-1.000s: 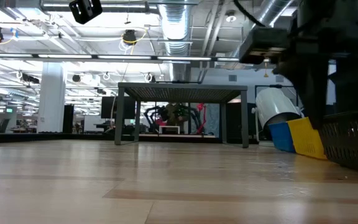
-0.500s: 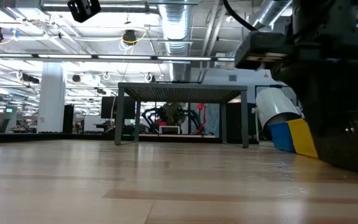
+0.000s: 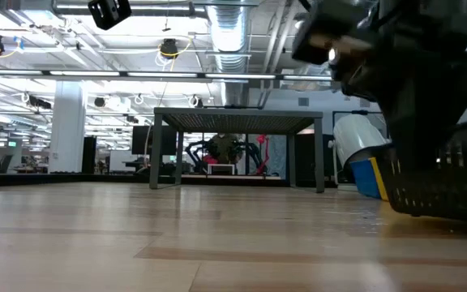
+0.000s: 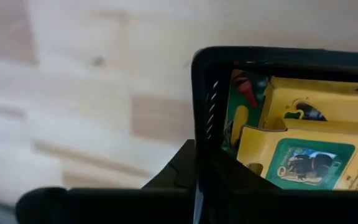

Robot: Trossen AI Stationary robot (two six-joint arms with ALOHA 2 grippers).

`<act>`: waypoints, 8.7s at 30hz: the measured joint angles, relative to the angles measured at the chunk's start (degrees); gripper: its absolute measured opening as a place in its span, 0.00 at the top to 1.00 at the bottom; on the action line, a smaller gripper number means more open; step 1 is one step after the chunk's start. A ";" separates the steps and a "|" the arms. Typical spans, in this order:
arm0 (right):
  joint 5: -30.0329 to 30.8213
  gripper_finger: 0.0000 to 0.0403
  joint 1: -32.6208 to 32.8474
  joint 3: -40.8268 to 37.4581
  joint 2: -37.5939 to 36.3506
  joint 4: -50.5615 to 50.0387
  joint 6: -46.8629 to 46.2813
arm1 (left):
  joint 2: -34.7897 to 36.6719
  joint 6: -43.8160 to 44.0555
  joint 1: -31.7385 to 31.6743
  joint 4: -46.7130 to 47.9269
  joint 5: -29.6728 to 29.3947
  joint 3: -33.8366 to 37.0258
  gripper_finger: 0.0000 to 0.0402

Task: Pick & Place Office Desk Supplies
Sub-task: Put the black basket on the shelf

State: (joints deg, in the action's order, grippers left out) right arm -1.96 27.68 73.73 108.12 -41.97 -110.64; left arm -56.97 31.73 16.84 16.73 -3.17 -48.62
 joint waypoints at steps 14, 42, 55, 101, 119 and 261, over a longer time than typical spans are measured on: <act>-1.26 0.99 1.45 0.02 -0.04 8.41 12.84 | -0.02 -3.00 -0.70 -0.01 -0.31 0.00 0.98; -12.09 0.99 -0.29 0.04 -0.04 14.32 46.44 | -0.02 -2.78 -7.88 -0.07 -0.19 0.00 0.98; -14.68 0.99 -3.79 0.04 -0.04 12.71 63.08 | -0.03 -2.35 -9.53 -2.91 -0.18 0.00 0.98; -19.00 0.99 -16.90 0.02 0.00 5.94 92.14 | -0.09 -0.40 -9.90 -5.27 -2.83 0.00 0.98; -19.34 0.83 -17.60 0.00 0.00 4.52 92.81 | -0.09 0.26 -9.90 -5.25 -2.83 0.00 0.98; 9.32 1.00 -36.68 40.00 -1.89 -40.74 118.75 | 19.47 -1.06 -11.78 4.62 -9.49 -0.02 0.98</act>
State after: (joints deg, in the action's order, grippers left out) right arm 7.36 -9.00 113.73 106.23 -82.71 8.12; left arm -37.50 30.68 5.06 21.35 -12.67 -48.64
